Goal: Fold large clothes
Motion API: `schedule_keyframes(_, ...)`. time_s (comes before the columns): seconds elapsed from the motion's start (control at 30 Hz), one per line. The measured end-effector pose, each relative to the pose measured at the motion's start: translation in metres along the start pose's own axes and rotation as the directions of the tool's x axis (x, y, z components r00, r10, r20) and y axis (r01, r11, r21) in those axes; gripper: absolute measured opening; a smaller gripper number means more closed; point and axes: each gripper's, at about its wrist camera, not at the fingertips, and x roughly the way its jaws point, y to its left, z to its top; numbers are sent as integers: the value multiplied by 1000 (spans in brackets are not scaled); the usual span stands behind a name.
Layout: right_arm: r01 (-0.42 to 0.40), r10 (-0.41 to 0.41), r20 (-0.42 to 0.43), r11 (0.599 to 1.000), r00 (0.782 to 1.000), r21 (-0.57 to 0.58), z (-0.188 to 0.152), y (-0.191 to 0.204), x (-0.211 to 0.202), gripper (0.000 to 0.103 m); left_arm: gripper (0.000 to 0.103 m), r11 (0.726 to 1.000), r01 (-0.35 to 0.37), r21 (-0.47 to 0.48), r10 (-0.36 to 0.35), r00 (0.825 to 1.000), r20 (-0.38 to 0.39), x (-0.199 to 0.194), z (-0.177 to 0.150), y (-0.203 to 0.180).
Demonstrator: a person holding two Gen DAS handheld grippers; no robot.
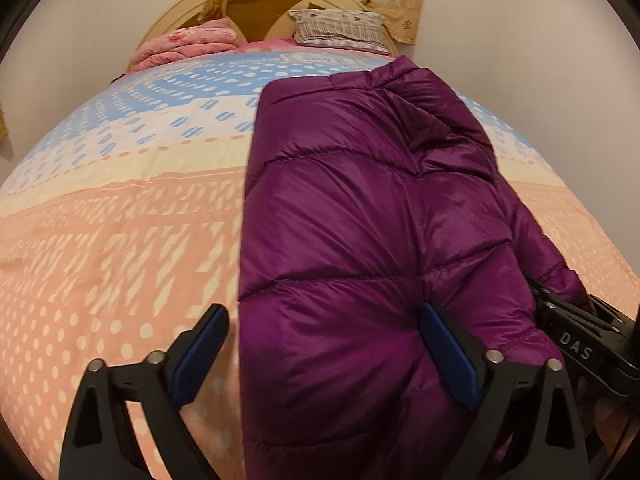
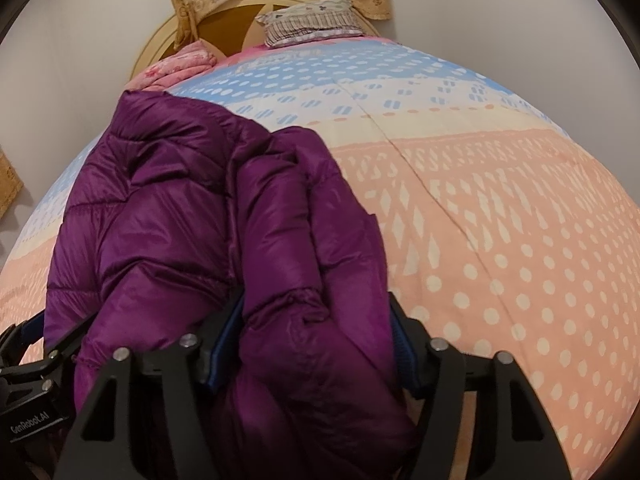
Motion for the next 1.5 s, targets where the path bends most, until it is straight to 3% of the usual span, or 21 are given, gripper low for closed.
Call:
schedule_keyframes(0.23,-47,47,8,999,999,-15,-2,4,-1,45,73,998,33,45,-34,999,25,-5,-4,-10)
schedule_keyframes(0.3,-68,68,19,998,997,-15,-3,4,-3,36,64,998,27,64,-30,998,48,-9,-7,-14)
schedule_keyframes(0.37,-84,85,43,996,995,-21,-4,5,-8,29,46,993,-17,116,7,996,87,-19,-11,-25)
schedule_keyframes(0.47,-107,108,78,994,991,-18,-7,5,-18,23,33,980,-83,179,56,987,151,-37,-14,-39)
schedule_keyframes(0.73,-170,176,156,984,972,-51,-16,14,-60,21,31,978,-104,181,62,973,220,-95,-25,-38)
schedule_keyframes(1.17,-252,277,166,955,946,-158,-15,69,-89,21,31,983,-151,102,123,962,246,-148,-33,2)
schedule_keyframes(1.5,-296,335,146,925,931,-237,-11,87,-91,21,31,984,-173,37,158,953,260,-178,-48,22)
